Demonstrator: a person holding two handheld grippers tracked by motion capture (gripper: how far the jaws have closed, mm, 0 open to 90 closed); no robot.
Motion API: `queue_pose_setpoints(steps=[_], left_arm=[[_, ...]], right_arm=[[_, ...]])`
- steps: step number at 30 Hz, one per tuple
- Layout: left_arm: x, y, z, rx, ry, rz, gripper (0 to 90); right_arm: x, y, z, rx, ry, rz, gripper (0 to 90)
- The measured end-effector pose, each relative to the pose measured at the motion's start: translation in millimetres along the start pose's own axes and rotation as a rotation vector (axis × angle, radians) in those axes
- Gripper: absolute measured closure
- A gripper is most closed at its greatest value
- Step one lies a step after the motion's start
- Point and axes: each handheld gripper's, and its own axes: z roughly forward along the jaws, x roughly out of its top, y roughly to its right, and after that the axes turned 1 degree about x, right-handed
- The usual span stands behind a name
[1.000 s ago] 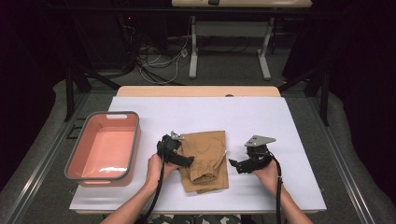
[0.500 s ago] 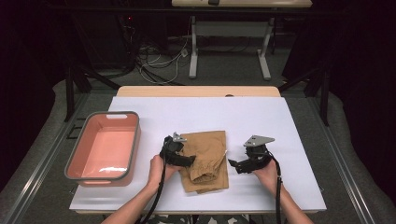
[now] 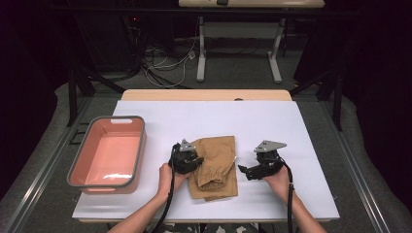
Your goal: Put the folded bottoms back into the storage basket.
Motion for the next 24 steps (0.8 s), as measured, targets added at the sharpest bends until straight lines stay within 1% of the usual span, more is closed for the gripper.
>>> queue_pose_setpoints(steps=[1,2,3,5,6,7,8,10,11,13,14,15,16,17,18,19,20,21,22,23,24], left_arm=[[0.3,-1.6,-0.8,-0.004,-0.004,0.004,80.0],[0.9,-3.3,-1.9,-0.021,-0.006,-0.003,80.5],[1.9,-5.6,-3.1,-0.022,-0.001,0.002,80.9],[4.3,-8.6,-5.6,-0.026,0.010,-0.012,81.3],[5.9,-11.0,-7.2,-0.023,0.008,-0.003,81.3],[7.0,-12.9,-8.3,-0.020,0.014,-0.004,81.3],[8.1,-15.7,-10.7,-0.027,0.005,0.000,81.4],[8.9,-19.8,-12.9,-0.023,0.005,-0.007,81.3],[9.5,-22.8,-14.2,-0.021,-0.004,-0.002,81.1],[9.8,-28.5,-15.1,-0.011,-0.009,-0.009,80.5],[9.6,-30.9,-14.4,-0.012,-0.015,-0.024,79.7],[9.3,-33.6,-13.8,-0.014,-0.023,-0.028,78.7],[8.7,-34.8,-12.5,-0.008,-0.033,-0.039,76.2],[7.6,-35.8,-11.6,0.006,-0.038,-0.031,71.2],[6.9,-36.0,-11.5,0.002,-0.037,-0.039,67.4],[7.1,-36.7,-12.4,0.008,-0.052,-0.043,62.9],[6.8,-35.3,-11.7,0.036,-0.046,-0.053,54.3],[7.3,-35.6,-12.6,0.057,-0.058,-0.045,46.3],[7.0,-35.5,-13.4,0.056,-0.060,-0.059,41.3],[6.6,-35.1,-13.6,0.067,-0.064,-0.071,38.2],[6.6,-35.3,-13.2,0.076,-0.075,-0.064,33.4]], right_arm=[[-0.2,0.2,0.1,0.001,-0.005,0.003,2.5],[-0.2,0.3,0.0,-0.001,-0.007,0.000,2.5],[-0.2,0.3,-0.1,0.000,-0.007,0.001,2.5],[-0.2,0.3,-1.1,0.002,-0.002,0.001,2.6],[-0.3,0.2,-1.2,-0.001,0.007,0.005,2.6],[-0.1,1.0,-2.0,-0.005,0.000,0.000,2.6],[-0.1,1.3,-2.3,-0.007,0.003,0.000,2.6],[-0.1,1.5,-2.7,-0.005,0.001,0.001,2.6],[-0.2,1.5,-2.8,-0.003,0.001,0.001,2.6],[-0.3,1.5,-1.9,-0.002,0.005,0.001,2.6],[-0.4,1.5,-1.4,-0.001,0.005,0.001,2.6],[-0.4,1.6,-1.3,0.001,0.005,0.003,2.6],[-0.5,1.3,-1.3,0.001,0.003,0.007,2.6],[-0.6,1.2,-1.3,-0.002,0.003,0.007,2.6],[-0.4,1.9,-1.6,-0.001,0.006,-0.002,2.6],[-0.3,1.5,-1.5,-0.002,0.005,0.002,2.6],[-0.1,1.3,-2.2,-0.007,-0.002,-0.002,2.6],[-0.1,1.1,-2.1,-0.005,0.000,0.000,2.6],[-0.2,0.9,-2.2,-0.002,0.000,-0.002,2.6],[-0.2,0.7,-2.3,-0.003,0.000,-0.004,2.6],[-0.2,1.4,-2.2,-0.001,-0.001,-0.009,2.6]])
